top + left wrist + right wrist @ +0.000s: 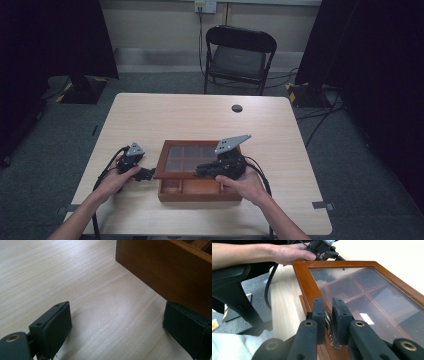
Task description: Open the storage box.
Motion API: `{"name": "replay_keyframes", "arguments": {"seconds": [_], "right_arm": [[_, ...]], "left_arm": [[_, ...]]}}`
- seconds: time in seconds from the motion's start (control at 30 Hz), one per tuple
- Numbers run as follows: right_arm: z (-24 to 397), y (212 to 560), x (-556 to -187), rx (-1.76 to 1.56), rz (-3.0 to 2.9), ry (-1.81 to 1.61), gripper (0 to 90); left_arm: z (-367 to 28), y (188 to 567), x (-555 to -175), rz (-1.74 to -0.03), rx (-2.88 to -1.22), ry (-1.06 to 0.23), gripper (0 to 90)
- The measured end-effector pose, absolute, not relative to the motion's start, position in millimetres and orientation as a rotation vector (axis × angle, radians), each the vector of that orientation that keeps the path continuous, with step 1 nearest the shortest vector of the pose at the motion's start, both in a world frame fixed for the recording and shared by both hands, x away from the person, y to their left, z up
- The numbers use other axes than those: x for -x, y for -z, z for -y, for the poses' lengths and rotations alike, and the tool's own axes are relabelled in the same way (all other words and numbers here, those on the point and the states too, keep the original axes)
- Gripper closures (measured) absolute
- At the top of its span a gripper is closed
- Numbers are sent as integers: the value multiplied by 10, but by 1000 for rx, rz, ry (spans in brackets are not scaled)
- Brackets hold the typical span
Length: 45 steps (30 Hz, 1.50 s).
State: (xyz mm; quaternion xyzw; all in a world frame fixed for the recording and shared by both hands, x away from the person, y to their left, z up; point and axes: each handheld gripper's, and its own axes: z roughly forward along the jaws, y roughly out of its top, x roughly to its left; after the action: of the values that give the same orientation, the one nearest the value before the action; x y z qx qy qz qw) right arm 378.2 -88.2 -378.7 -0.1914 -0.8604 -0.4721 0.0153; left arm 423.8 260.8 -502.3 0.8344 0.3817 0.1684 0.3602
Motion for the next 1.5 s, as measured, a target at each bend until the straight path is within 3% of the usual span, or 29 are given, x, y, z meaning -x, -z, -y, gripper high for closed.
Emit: {"name": "replay_keyframes", "arguments": {"seconds": [1.5], "right_arm": [[887,3548,-3880,639,2681,1540,819]], "left_arm": [[-2594,5026,-4229,-996,-2140,-435,74]]}}
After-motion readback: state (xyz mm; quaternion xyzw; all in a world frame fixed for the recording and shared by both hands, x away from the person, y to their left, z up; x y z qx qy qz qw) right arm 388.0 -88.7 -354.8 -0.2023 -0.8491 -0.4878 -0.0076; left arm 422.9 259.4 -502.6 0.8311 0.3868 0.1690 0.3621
